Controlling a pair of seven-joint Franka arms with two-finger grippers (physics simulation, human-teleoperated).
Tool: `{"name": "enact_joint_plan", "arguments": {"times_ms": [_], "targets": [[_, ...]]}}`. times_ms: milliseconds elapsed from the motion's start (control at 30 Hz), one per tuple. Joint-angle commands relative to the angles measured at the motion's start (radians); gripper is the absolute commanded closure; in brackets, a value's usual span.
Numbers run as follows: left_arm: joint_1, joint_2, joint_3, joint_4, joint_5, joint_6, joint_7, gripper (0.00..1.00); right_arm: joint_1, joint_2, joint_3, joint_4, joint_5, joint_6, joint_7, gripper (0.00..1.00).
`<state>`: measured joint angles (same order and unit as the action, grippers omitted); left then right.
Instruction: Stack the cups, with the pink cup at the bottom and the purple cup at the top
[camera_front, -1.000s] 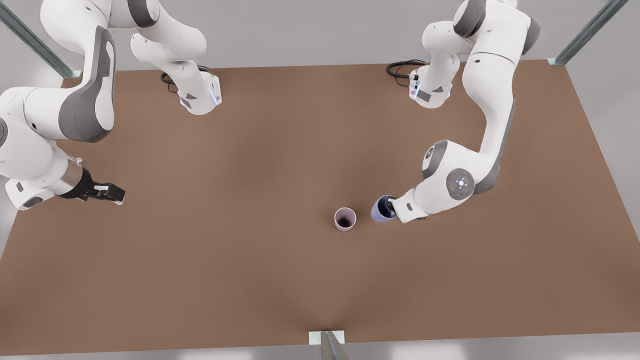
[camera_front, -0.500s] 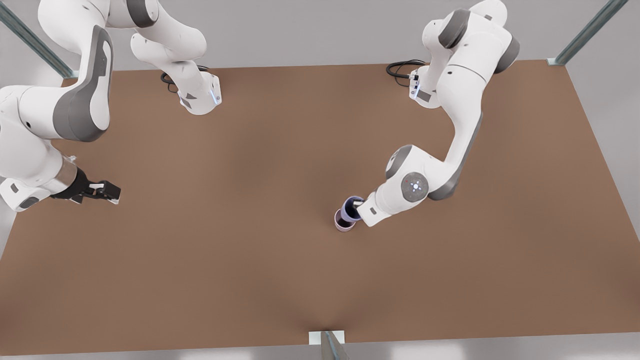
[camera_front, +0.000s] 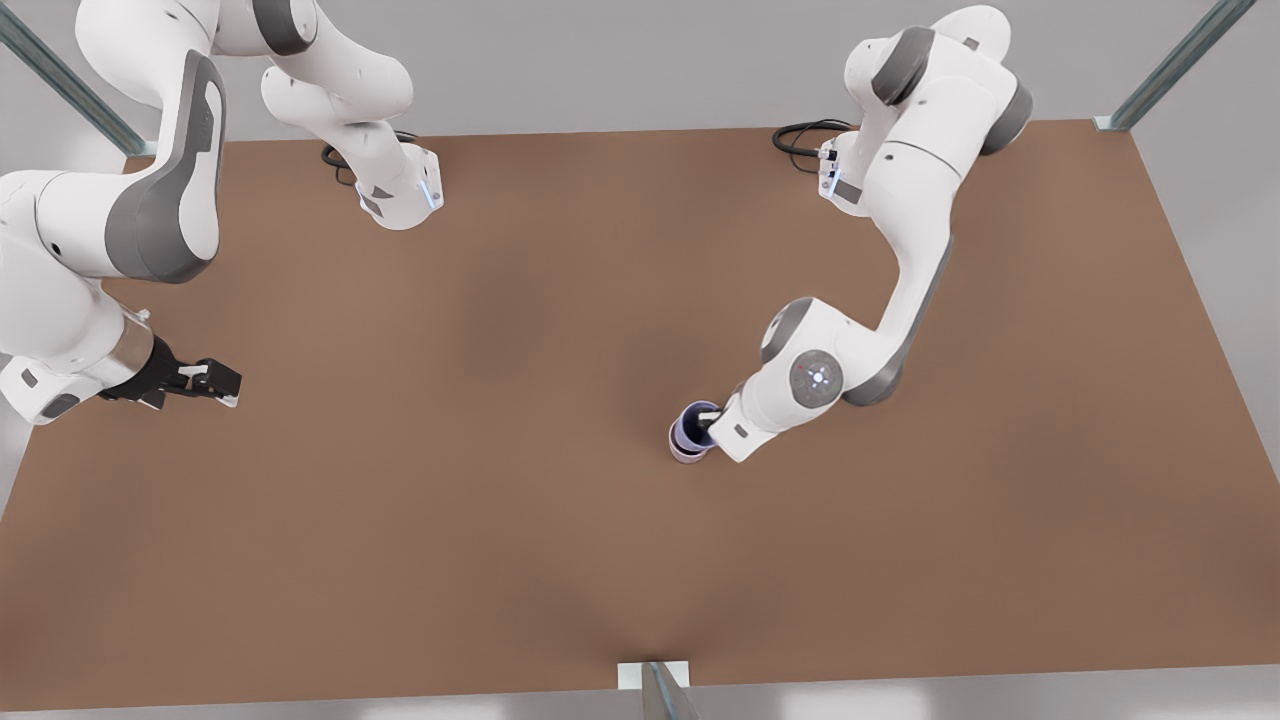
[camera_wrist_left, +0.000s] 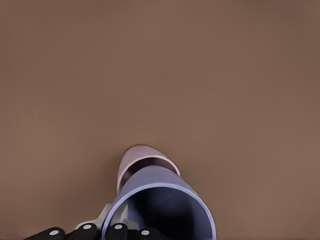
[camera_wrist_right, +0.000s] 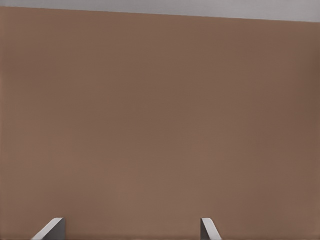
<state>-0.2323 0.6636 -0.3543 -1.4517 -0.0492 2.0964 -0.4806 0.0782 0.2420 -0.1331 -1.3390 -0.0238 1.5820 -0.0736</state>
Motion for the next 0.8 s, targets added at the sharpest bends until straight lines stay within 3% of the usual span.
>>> {"name": "enact_joint_plan", "arguments": {"times_ms": [0, 133, 167, 200, 400, 467, 533, 567, 733, 767], "targets": [[-0.002, 0.004, 0.000, 0.001, 0.008, 0.005, -0.107, 0.79, 0.000, -0.001, 0.000, 0.000, 0.001, 0.003, -0.034, 0.00], [-0.004, 0.011, 0.000, 0.000, 0.009, 0.005, -0.107, 0.79, 0.000, -0.001, 0.000, 0.000, 0.001, 0.004, -0.034, 0.00], [-0.004, 0.011, 0.000, 0.001, 0.012, 0.005, -0.107, 0.66, 0.002, 0.000, 0.000, 0.000, 0.001, 0.004, -0.034, 0.00], [-0.002, 0.014, 0.000, 0.000, 0.032, 0.004, -0.105, 0.44, 0.000, 0.000, 0.000, 0.000, 0.001, 0.004, -0.034, 0.00], [-0.002, 0.016, 0.000, 0.001, 0.032, 0.004, -0.107, 0.39, 0.000, 0.000, 0.000, 0.001, 0.001, 0.004, -0.034, 0.00], [-0.002, 0.014, 0.000, 0.001, 0.037, 0.004, -0.104, 0.15, 0.000, 0.000, 0.000, 0.000, 0.001, 0.004, -0.032, 0.00], [-0.002, 0.014, 0.000, 0.001, 0.038, 0.004, -0.104, 0.13, 0.000, 0.000, 0.000, 0.000, 0.001, 0.004, -0.032, 0.00], [-0.002, 0.013, 0.000, 0.001, 0.040, 0.004, -0.104, 0.00, 0.000, 0.000, 0.000, 0.001, 0.001, 0.004, -0.032, 0.00], [-0.001, -0.015, 0.003, 0.010, 0.040, -0.024, -0.101, 0.00, 0.000, 0.000, 0.000, 0.001, 0.001, 0.006, -0.032, 0.00], [0.001, -0.030, 0.018, 0.059, 0.042, -0.117, -0.090, 0.00, 0.000, 0.000, 0.000, 0.001, 0.001, 0.004, -0.032, 0.00]]}}
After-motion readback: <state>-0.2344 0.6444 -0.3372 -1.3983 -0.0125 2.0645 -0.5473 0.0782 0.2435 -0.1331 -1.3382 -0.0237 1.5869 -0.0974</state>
